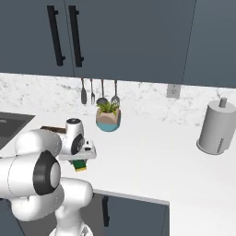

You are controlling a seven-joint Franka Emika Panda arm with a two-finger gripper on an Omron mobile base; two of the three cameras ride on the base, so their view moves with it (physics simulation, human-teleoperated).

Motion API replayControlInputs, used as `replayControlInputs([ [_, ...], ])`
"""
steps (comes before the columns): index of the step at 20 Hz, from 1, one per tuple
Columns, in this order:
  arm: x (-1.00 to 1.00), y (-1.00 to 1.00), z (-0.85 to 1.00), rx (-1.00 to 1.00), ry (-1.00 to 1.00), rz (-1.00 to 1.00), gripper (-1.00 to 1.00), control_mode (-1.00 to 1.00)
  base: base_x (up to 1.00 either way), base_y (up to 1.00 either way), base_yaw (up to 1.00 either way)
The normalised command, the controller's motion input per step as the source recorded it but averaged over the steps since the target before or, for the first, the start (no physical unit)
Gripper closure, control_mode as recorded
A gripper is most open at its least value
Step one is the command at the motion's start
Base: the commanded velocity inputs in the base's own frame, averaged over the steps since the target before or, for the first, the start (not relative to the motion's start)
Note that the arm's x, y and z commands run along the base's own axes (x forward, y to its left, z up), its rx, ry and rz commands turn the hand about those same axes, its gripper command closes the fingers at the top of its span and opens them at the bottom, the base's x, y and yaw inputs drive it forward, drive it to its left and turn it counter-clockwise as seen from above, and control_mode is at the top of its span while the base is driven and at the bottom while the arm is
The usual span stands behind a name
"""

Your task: Pick up the sponge from the counter and clean the cutting board by briefly scrubbing or pressing down on the cutting board. Once finished, release the sponge.

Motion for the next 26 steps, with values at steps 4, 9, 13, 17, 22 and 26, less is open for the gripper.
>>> replayControlInputs([
  [4,-0.2,0.0,0.28,0.07,-0.17,0.0,1.0,-1.0,0.0,0.0,0.0],
  [9,-0.04,0.01,0.44,0.05,-0.1,0.0,1.0,-1.0,0.0,0.0,0.0],
  [13,0.0,0.2,0.46,0.0,-0.01,0.0,1.0,-1.0,0.0,0.0,0.0],
  [17,0.0,0.34,0.21,0.0,0.0,0.0,1.0,-1.0,0.0,0.0,0.0],
  [22,0.04,0.51,0.06,0.0,-0.02,0.01,1.0,-1.0,0.0,0.0,0.0],
  [26,0.04,0.57,0.02,0.0,-0.06,0.02,1.0,-1.0,0.0,0.0,0.0],
])
